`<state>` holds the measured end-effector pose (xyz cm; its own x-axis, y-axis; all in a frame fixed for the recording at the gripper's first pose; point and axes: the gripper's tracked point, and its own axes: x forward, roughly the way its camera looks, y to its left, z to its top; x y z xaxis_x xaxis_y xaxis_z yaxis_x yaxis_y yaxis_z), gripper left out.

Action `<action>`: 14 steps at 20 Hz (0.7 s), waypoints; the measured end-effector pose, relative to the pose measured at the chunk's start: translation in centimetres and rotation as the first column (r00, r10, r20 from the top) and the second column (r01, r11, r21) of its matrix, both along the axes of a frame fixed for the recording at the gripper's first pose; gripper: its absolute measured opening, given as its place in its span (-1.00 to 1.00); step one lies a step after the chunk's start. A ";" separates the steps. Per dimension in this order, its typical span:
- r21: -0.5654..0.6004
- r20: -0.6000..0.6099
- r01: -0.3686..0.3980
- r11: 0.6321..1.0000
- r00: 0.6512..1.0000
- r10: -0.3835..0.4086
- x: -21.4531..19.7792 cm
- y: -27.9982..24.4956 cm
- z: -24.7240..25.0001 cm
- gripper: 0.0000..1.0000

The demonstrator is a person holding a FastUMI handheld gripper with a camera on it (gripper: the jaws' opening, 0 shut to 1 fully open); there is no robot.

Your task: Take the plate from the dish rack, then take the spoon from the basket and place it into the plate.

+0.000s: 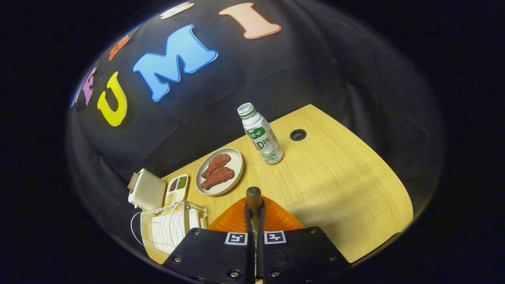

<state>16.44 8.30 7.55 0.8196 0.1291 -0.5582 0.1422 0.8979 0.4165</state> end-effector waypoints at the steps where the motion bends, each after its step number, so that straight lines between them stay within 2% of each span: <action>1: -0.016 0.016 -0.006 1.000 1.000 0.006 -0.3 -0.1 0.8 -0.98; 8: -0.134 0.159 -0.075 0.988 0.983 0.097 -3.5 1.7 8.3 -0.98; 14: -0.169 0.215 -0.245 0.955 0.936 0.279 -8.8 9.9 11.1 -0.98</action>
